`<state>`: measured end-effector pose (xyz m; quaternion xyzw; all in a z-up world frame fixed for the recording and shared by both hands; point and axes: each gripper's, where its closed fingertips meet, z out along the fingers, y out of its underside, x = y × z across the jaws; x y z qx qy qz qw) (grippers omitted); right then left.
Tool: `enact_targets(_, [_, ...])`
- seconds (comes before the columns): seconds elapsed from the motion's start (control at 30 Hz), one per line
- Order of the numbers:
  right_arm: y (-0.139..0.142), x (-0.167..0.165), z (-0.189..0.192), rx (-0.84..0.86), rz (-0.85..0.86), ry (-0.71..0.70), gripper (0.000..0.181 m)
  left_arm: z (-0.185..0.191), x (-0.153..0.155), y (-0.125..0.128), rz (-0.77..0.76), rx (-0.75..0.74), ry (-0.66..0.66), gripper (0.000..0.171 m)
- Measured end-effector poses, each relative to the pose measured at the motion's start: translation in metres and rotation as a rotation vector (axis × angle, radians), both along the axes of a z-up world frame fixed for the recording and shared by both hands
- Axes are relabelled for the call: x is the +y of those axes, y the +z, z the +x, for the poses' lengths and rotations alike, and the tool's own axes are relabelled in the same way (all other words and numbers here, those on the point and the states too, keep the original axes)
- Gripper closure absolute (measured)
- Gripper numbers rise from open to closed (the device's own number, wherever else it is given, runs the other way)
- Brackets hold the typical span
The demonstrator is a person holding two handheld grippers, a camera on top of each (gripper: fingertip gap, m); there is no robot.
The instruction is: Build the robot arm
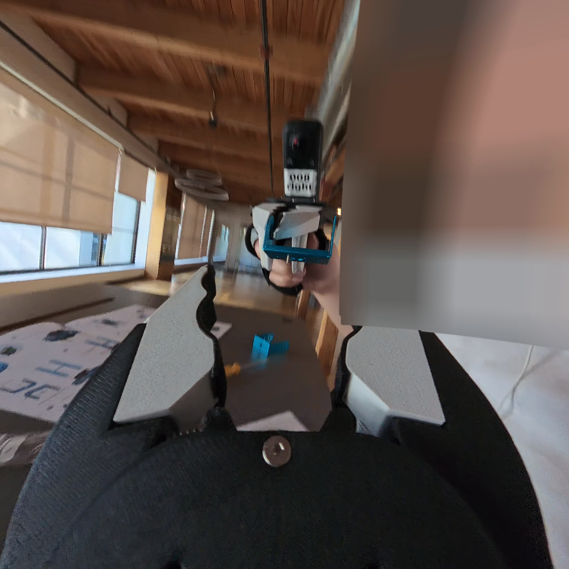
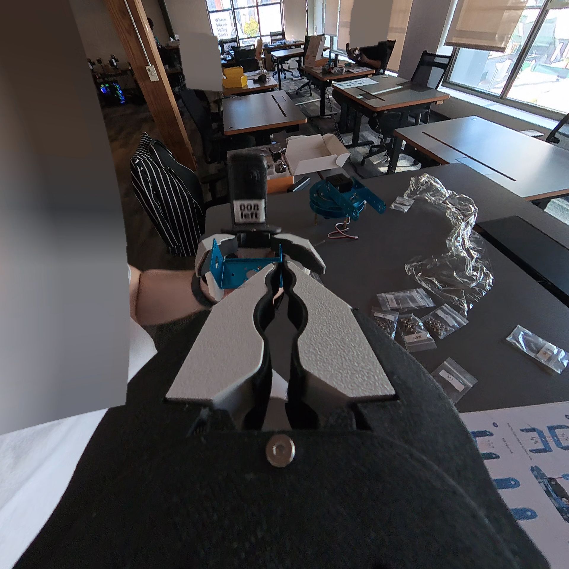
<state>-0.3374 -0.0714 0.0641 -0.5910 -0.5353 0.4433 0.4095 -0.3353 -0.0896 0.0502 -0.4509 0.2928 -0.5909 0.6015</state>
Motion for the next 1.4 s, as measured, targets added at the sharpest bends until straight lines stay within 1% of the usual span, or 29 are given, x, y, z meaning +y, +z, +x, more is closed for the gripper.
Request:
enact_targets(0.03, [-0.004,0.000,0.001,-0.008,0.001,0.003,0.181,0.004,-0.001,-0.004,0.006,0.078,-0.026,0.083])
enact_targets(0.13, [-0.013,-0.001,0.005,-0.037,0.015,0.018,0.181,0.014,-0.006,-0.013,0.021,0.282,-0.119,0.090])
enact_targets(0.23, [-0.021,-0.001,0.010,-0.072,0.040,0.014,0.181,0.019,-0.007,-0.014,0.018,0.376,-0.200,0.100])
enact_targets(0.3, [-0.026,0.001,0.014,-0.097,0.059,-0.008,0.181,0.023,-0.003,-0.019,0.027,0.446,-0.212,0.108])
enact_targets(0.37, [-0.031,0.002,0.017,-0.115,0.063,-0.030,0.181,0.027,-0.001,-0.024,0.056,0.493,-0.212,0.111])
enact_targets(0.57, [-0.045,0.007,0.029,-0.149,0.079,-0.115,0.181,0.036,0.001,-0.038,0.079,0.547,-0.242,0.121])
enact_targets(0.6, [-0.048,0.006,0.031,-0.155,0.079,-0.122,0.181,0.036,0.001,-0.042,0.076,0.551,-0.249,0.120])
enact_targets(0.77, [-0.061,0.007,0.037,-0.175,0.065,-0.164,0.181,0.039,-0.001,-0.054,0.088,0.538,-0.256,0.126])
enact_targets(0.93, [-0.070,0.004,0.036,-0.183,0.050,-0.169,0.181,0.042,-0.005,-0.061,0.091,0.516,-0.275,0.126])
enact_targets(1.13, [-0.074,0.003,0.034,-0.162,0.028,-0.167,0.181,0.041,-0.006,-0.066,0.103,0.522,-0.265,0.126])
enact_targets(1.27, [-0.076,0.004,0.033,-0.150,0.016,-0.168,0.181,0.041,-0.005,-0.068,0.115,0.526,-0.248,0.127])
enact_targets(1.4, [-0.076,0.005,0.032,-0.113,-0.011,-0.167,0.181,0.042,-0.004,-0.069,0.136,0.539,-0.204,0.127])
